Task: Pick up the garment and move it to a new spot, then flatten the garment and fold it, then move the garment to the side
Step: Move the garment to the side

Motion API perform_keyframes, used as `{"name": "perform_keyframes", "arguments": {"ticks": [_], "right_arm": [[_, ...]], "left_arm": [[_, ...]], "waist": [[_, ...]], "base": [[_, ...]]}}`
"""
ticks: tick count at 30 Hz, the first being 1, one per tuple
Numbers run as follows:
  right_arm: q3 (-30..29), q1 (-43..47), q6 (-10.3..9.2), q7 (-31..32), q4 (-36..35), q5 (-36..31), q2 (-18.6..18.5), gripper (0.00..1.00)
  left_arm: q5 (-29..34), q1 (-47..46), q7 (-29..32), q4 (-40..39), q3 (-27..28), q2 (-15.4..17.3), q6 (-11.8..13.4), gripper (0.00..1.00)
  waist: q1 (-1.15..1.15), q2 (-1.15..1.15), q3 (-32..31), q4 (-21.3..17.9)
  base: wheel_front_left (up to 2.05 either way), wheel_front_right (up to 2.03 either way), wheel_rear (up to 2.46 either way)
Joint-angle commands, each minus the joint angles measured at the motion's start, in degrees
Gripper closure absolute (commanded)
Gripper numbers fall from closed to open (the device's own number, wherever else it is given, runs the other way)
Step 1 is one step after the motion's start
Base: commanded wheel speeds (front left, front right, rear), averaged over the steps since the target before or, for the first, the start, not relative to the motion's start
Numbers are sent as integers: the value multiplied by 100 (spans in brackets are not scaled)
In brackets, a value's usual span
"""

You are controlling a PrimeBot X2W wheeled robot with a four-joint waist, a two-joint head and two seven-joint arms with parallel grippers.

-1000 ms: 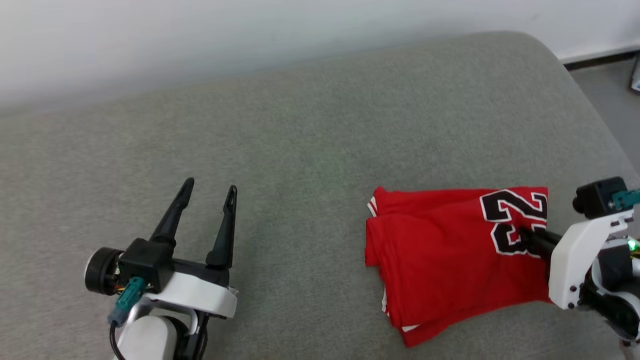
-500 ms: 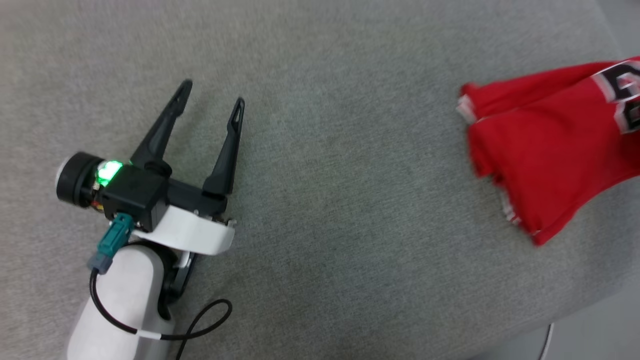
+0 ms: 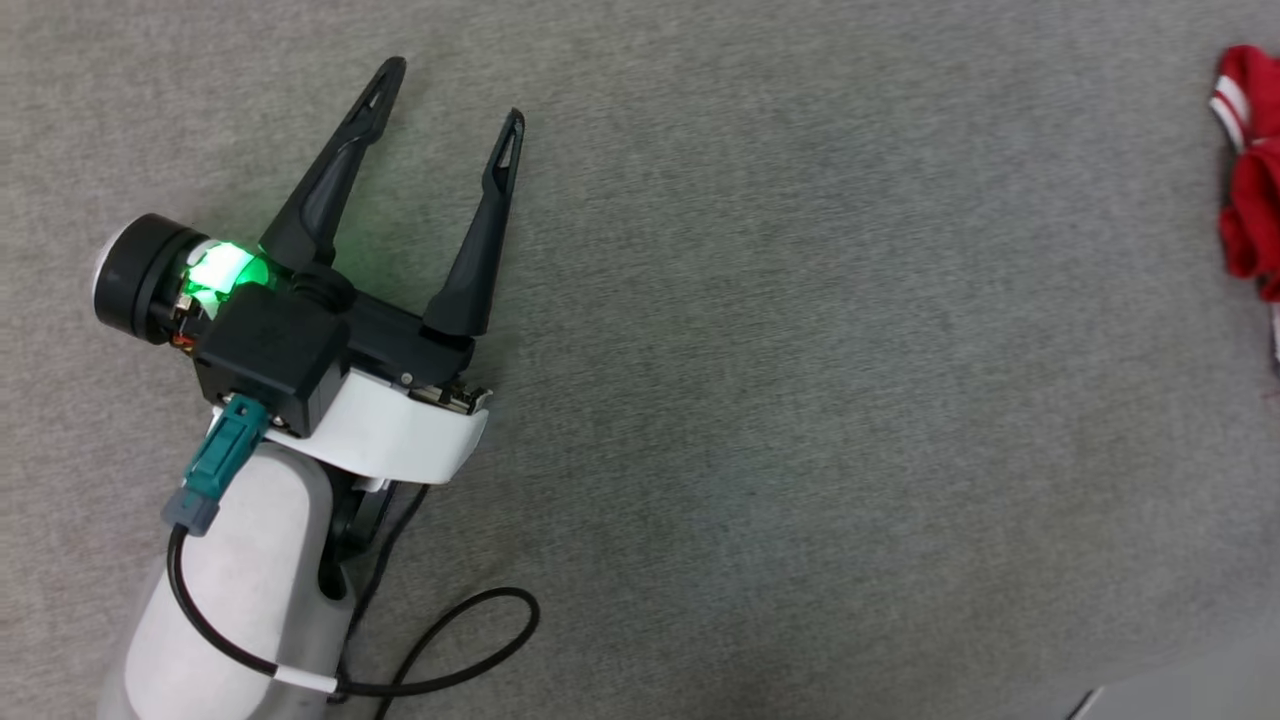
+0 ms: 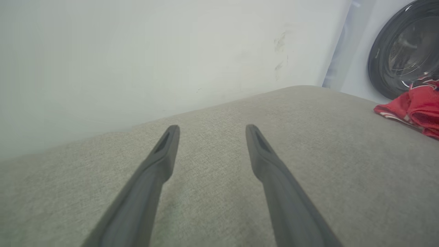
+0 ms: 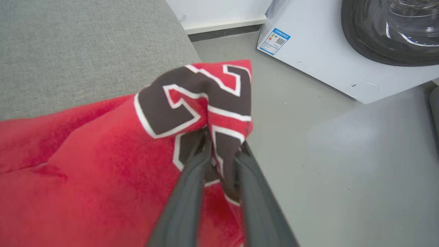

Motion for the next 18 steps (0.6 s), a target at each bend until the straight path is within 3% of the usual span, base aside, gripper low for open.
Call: {"name": "perform_keyframes", "arguments": {"ticks": [1,11,18], "right_arm": [[-23,-111,-7,-113,112,-78,47,0],[-408,-317,-7,-1523,1140,-750,-33,0],[-101,208,-7,-2439,1381,-514,39,0]], "left_arm": [[1,-63,-39,23,-21,18,-16,0],[-117,188,-230,325,-45,-96,105,0],[-321,669,-405,760,-29,-317,257,0]], "waist": [[-1,0,58,86],[-1,0,-429,278],[-1,0,-1328,501]], "base": [[0,0,0],[0,0,0],[0,0,0]]}}
